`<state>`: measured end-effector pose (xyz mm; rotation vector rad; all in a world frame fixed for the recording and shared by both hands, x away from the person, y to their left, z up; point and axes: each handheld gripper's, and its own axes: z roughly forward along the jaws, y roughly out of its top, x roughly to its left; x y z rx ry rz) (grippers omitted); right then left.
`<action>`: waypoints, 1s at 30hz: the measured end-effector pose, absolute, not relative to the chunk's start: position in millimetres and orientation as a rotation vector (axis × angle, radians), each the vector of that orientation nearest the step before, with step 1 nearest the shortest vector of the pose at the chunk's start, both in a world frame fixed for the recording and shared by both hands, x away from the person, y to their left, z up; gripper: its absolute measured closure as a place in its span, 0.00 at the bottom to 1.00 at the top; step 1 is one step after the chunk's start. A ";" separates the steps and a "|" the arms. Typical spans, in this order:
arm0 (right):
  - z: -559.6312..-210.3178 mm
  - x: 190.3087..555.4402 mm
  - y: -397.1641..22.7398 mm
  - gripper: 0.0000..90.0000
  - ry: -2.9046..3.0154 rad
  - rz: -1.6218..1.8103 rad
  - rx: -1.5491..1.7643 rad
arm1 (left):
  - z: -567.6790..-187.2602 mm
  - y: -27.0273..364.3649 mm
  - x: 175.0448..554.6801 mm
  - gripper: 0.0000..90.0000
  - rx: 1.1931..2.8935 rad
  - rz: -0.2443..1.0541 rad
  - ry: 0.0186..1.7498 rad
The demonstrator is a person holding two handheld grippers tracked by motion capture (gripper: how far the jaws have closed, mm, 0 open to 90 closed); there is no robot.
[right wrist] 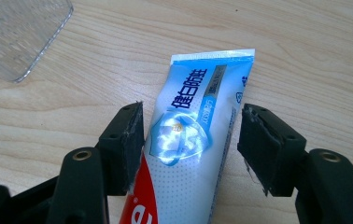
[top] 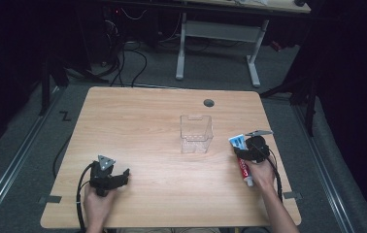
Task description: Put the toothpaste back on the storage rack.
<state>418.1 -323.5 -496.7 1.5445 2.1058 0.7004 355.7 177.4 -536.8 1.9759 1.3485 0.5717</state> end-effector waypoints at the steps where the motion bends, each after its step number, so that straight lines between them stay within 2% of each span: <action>1: -497.5 418.9 -322.9 0.45 2.110 0.692 1.547 | -536.8 177.4 355.7 0.23 1.976 0.572 1.349; 30: -498.0 449.5 -311.0 0.43 2.205 0.472 1.621 | -536.8 177.4 355.7 0.22 1.977 0.570 1.347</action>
